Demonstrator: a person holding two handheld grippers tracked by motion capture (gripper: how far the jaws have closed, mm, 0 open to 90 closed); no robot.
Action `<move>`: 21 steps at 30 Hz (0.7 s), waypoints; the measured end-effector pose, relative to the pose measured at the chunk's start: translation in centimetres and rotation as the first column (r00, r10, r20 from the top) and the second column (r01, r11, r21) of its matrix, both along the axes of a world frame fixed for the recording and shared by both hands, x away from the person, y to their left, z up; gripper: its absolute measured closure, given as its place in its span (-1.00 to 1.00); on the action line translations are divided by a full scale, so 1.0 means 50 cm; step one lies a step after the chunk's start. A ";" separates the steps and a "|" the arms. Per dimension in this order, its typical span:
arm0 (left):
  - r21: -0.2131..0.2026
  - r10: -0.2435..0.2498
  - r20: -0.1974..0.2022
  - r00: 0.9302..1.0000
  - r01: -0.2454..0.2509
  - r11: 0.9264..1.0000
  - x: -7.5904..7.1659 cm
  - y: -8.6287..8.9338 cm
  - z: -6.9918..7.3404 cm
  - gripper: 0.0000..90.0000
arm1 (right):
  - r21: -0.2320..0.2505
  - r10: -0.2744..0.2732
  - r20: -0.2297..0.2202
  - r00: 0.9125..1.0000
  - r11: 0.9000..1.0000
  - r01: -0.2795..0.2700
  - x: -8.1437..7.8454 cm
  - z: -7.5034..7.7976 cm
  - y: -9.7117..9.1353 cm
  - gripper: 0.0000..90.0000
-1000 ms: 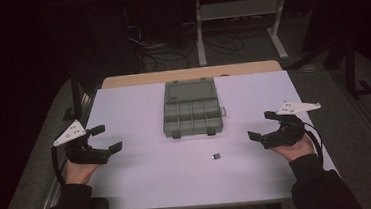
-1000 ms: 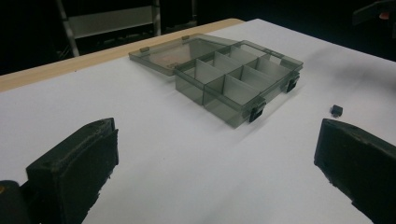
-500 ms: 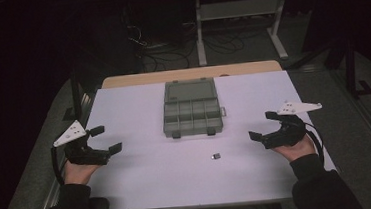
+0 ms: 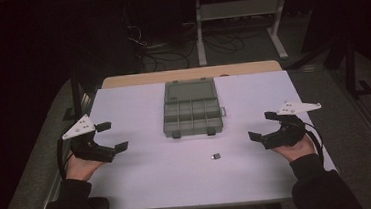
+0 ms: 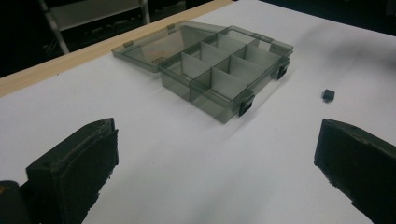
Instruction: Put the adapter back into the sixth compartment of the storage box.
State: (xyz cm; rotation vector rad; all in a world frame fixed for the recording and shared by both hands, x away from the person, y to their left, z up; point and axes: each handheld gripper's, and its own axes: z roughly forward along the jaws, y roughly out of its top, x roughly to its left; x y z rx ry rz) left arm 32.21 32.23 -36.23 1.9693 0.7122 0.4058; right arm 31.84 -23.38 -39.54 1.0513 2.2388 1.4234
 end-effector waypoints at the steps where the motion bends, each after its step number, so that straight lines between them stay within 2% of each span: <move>1: 0.007 -0.005 -0.001 1.000 0.005 1.000 0.001 -0.003 0.003 -1.00 | -0.001 0.000 -0.001 1.000 1.000 0.000 0.000 0.000 0.000 -1.00; 8: 0.036 -0.034 0.008 0.999 0.033 0.999 0.008 -0.024 0.029 -1.00 | 0.002 0.002 0.000 1.000 1.000 -0.002 -0.001 0.000 0.000 -1.00; 10: 0.057 -0.051 0.010 0.999 0.050 0.997 0.013 -0.037 0.039 -1.00 | 0.003 0.004 0.000 1.000 1.000 -0.004 -0.001 0.001 0.000 -1.00; 17: 0.069 -0.076 0.010 0.997 0.075 0.995 0.020 -0.058 0.051 -1.00 | 0.002 0.010 -0.003 1.000 1.000 -0.010 -0.001 0.001 0.001 -1.00; 21: 0.087 -0.107 0.012 0.994 0.106 0.991 0.028 -0.082 0.063 -1.00 | 0.000 0.013 -0.003 1.000 1.000 -0.013 0.000 0.000 0.002 -1.00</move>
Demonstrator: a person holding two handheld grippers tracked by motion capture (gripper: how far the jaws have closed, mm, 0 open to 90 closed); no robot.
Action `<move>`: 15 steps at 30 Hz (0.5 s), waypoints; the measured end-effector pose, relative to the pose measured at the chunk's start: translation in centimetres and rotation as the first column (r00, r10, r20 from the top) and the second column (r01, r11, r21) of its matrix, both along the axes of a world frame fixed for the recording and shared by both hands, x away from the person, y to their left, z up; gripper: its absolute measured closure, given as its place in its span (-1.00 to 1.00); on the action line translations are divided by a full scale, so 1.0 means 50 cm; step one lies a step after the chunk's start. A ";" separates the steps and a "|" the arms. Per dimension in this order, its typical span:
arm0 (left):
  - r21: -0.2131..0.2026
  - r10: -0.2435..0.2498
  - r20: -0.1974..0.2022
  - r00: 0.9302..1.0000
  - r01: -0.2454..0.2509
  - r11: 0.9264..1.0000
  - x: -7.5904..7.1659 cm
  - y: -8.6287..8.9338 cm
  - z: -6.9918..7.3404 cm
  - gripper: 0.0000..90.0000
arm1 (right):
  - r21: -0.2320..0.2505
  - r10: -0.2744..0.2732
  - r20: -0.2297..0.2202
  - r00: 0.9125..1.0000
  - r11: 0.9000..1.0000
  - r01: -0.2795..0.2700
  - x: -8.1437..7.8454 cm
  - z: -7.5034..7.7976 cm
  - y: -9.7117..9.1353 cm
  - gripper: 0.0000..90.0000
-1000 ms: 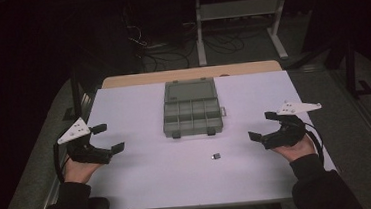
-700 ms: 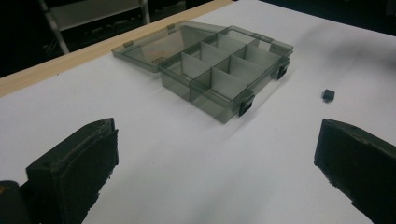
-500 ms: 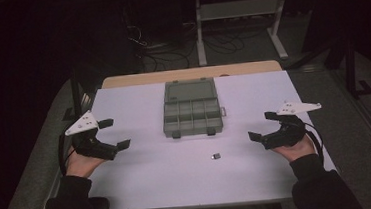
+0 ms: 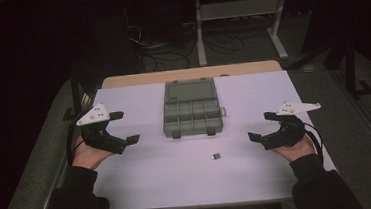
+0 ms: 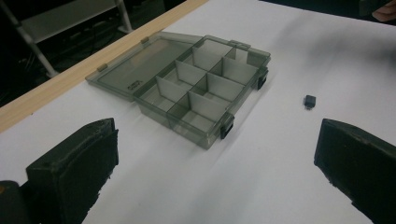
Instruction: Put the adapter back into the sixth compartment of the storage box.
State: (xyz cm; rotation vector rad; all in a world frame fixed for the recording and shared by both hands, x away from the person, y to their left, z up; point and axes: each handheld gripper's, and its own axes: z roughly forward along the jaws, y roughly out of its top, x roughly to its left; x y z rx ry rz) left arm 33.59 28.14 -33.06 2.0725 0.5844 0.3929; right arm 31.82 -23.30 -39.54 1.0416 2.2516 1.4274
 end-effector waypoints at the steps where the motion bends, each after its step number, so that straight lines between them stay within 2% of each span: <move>1: 0.005 -0.004 -0.001 1.000 0.004 1.000 0.002 -0.004 0.000 -1.00 | 0.000 0.000 0.000 1.000 1.000 0.000 0.000 0.000 0.000 -1.00; 14: 0.040 -0.045 -0.018 0.999 0.046 0.998 0.015 -0.039 0.005 -1.00 | 0.001 0.007 -0.003 1.000 1.000 -0.007 0.000 -0.001 0.001 -1.00; 15: 0.062 -0.062 -0.016 0.998 0.063 0.996 0.017 -0.054 0.010 -1.00 | -0.001 0.009 -0.003 1.000 1.000 -0.009 0.000 -0.001 0.002 -1.00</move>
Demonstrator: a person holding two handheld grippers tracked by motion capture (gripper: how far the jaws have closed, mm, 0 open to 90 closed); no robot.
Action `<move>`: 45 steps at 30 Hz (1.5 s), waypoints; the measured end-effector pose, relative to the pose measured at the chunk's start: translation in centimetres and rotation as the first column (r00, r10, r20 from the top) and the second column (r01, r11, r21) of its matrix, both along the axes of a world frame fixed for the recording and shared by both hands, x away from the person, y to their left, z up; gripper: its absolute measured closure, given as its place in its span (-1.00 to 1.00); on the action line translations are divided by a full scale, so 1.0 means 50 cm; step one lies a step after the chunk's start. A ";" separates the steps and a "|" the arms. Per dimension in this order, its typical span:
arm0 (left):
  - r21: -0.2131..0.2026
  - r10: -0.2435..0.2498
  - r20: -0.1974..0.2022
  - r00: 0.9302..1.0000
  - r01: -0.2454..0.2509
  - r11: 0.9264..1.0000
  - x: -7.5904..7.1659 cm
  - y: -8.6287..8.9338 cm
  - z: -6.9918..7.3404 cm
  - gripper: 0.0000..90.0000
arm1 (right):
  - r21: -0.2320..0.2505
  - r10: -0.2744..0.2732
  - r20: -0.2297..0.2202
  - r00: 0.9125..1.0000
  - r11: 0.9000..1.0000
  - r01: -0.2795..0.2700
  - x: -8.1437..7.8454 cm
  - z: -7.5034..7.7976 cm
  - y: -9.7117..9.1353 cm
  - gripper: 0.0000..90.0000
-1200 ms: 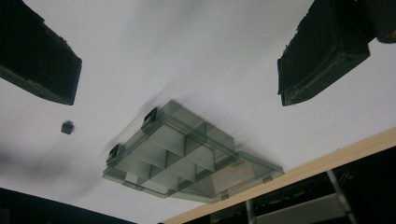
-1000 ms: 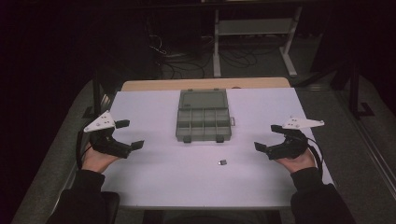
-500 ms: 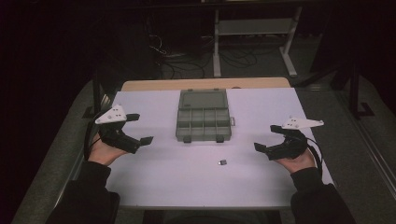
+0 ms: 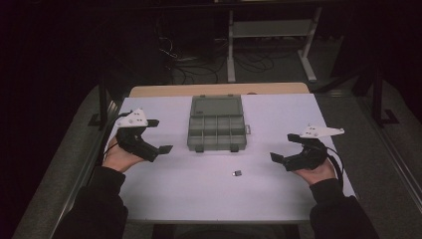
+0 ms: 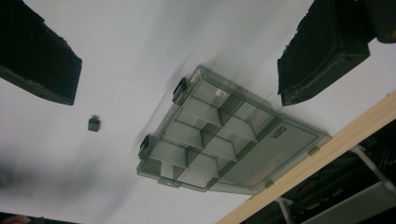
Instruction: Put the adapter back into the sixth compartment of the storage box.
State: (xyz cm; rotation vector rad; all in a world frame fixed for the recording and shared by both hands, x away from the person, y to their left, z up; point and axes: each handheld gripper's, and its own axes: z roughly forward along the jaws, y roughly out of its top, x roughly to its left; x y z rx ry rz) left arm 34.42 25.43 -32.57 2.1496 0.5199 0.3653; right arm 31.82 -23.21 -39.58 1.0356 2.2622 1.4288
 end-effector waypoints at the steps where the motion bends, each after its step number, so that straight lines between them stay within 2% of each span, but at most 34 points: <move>1: 0.000 0.000 0.000 1.000 0.000 1.000 0.000 0.000 0.000 -1.00 | 0.000 0.000 0.000 1.000 1.000 0.000 0.000 0.000 0.000 -1.00; 4: 0.001 -0.005 0.000 1.000 0.005 1.000 0.000 -0.003 0.001 -1.00 | -0.001 -0.004 0.005 1.000 1.000 0.004 -0.001 0.001 0.000 -1.00; 7: 0.015 -0.018 -0.012 1.000 0.019 1.000 0.003 -0.016 0.004 -1.00 | 0.001 -0.003 0.006 1.000 1.000 0.003 -0.001 0.001 -0.001 -1.00; 13: 0.036 -0.049 -0.008 0.999 0.049 0.998 0.009 -0.046 0.007 -1.00 | 0.000 0.000 0.003 1.000 1.000 0.000 -0.001 0.001 0.001 -1.00; 16: 0.036 -0.049 -0.008 0.999 0.049 0.998 0.009 -0.046 0.007 -1.00 | -0.001 0.001 0.004 1.000 1.000 -0.001 -0.001 0.001 0.001 -1.00; 17: 0.038 -0.061 -0.016 0.998 0.062 0.997 0.011 -0.060 0.005 -1.00 | -0.001 0.003 0.004 1.000 1.000 -0.003 -0.002 0.001 0.001 -1.00; 26: 0.053 -0.097 -0.035 0.995 0.098 0.994 0.017 -0.091 -0.002 -1.00 | -0.004 0.007 0.005 1.000 1.000 -0.007 -0.002 0.001 0.002 -1.00; 32: 0.071 -0.139 -0.072 0.988 0.144 0.987 0.021 -0.125 -0.023 -1.00 | -0.003 0.010 0.005 1.000 1.000 -0.010 -0.002 0.002 0.002 -1.00; 41: 0.089 -0.167 -0.092 0.982 0.175 0.981 0.020 -0.153 -0.039 -1.00 | -0.006 0.013 0.007 1.000 1.000 -0.012 -0.002 0.002 0.003 -1.00; 42: 0.094 -0.182 -0.101 0.978 0.192 0.977 0.020 -0.163 -0.045 -1.00 | -0.006 0.013 0.007 1.000 1.000 -0.012 -0.002 0.002 0.003 -1.00; 45: 0.097 -0.191 -0.114 0.975 0.202 0.975 0.020 -0.173 -0.054 -1.00 | -0.009 0.015 0.004 1.000 1.000 -0.015 -0.002 0.001 0.004 -1.00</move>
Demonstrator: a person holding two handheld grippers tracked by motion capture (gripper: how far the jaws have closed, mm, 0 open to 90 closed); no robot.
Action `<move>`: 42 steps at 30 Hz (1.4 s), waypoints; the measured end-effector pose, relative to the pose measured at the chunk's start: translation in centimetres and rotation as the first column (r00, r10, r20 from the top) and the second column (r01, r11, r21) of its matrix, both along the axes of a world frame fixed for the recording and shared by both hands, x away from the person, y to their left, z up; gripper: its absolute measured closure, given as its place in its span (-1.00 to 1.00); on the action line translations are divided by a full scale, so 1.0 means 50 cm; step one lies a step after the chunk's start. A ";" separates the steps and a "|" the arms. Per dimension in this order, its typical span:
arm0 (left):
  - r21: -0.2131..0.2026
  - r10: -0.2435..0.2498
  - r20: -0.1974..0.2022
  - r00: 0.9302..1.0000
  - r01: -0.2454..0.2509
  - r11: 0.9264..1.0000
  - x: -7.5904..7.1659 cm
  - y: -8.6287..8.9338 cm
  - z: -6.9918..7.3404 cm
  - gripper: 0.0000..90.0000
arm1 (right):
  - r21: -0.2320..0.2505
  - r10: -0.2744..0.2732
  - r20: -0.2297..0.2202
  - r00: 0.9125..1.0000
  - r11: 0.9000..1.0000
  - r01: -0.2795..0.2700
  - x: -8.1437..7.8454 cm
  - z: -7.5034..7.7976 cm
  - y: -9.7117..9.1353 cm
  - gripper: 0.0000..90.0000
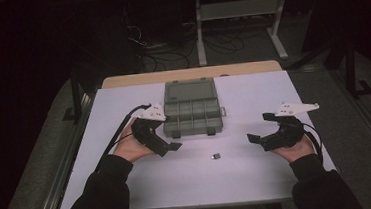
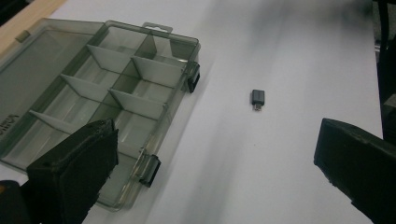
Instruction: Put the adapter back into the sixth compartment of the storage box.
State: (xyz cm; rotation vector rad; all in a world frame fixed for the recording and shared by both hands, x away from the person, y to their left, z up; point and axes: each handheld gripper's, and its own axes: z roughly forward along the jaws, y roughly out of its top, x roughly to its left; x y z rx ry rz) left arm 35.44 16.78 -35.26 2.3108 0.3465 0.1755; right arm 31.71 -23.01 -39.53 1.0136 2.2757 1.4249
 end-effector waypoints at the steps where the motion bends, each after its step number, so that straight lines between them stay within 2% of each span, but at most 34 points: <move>1: 0.004 -0.004 -0.001 1.000 0.004 1.000 0.000 -0.002 -0.001 -1.00 | -0.001 0.001 0.001 1.000 1.000 -0.001 0.000 0.000 0.000 -1.00; 10: 0.022 -0.030 -0.012 0.999 0.031 0.999 -0.002 -0.026 -0.010 -1.00 | -0.002 0.003 -0.001 1.000 1.000 -0.003 0.000 0.000 0.001 -1.00; 11: 0.031 -0.051 -0.013 0.999 0.051 0.998 -0.002 -0.041 -0.011 -1.00 | -0.002 0.004 0.000 1.000 1.000 -0.004 0.000 0.000 0.001 -1.00; 13: 0.029 -0.057 -0.018 0.998 0.058 0.998 -0.002 -0.050 -0.014 -1.00 | -0.001 0.004 -0.001 1.000 1.000 -0.004 0.000 0.000 0.001 -1.00; 16: 0.029 -0.057 -0.018 0.998 0.058 0.998 -0.002 -0.050 -0.014 -1.00 | -0.001 0.005 0.000 1.000 1.000 -0.005 0.000 0.000 0.001 -1.00; 17: 0.051 -0.083 -0.029 0.996 0.084 0.995 -0.003 -0.073 -0.023 -1.00 | -0.001 0.005 0.000 1.000 1.000 -0.005 0.000 0.000 0.001 -1.00; 22: 0.066 -0.108 -0.036 0.994 0.110 0.992 -0.005 -0.094 -0.031 -1.00 | -0.002 0.009 -0.003 1.000 1.000 -0.009 0.000 0.000 0.002 -1.00; 23: 0.090 -0.119 -0.045 0.992 0.123 0.988 -0.002 -0.108 -0.038 -1.00 | -0.002 0.009 -0.003 1.000 1.000 -0.009 0.000 0.000 0.002 -1.00; 27: 0.097 -0.136 -0.055 0.989 0.141 0.985 -0.002 -0.130 -0.042 -1.00 | -0.002 0.011 -0.003 1.000 1.000 -0.011 0.000 0.000 0.002 -1.00; 29: 0.097 -0.136 -0.055 0.989 0.141 0.985 -0.002 -0.130 -0.042 -1.00 | -0.002 0.011 -0.003 1.000 1.000 -0.011 0.000 0.001 0.002 -1.00; 30: 0.118 -0.145 -0.063 0.987 0.152 0.981 0.001 -0.142 -0.048 -1.00 | -0.003 0.013 -0.003 1.000 1.000 -0.013 -0.001 0.001 0.002 -1.00; 32: 0.130 -0.154 -0.068 0.986 0.162 0.978 0.001 -0.152 -0.051 -1.00 | -0.004 0.014 -0.003 1.000 1.000 -0.014 -0.001 0.001 0.002 -1.00; 38: 0.128 -0.174 -0.072 0.982 0.182 0.975 -0.001 -0.171 -0.055 -1.00 | -0.005 0.016 -0.002 1.000 1.000 -0.016 -0.001 0.001 0.002 -1.00; 42: 0.148 -0.196 -0.086 0.977 0.207 0.967 -0.001 -0.195 -0.071 -1.00 | -0.010 0.016 -0.007 1.000 1.000 -0.017 0.000 0.000 0.001 -1.00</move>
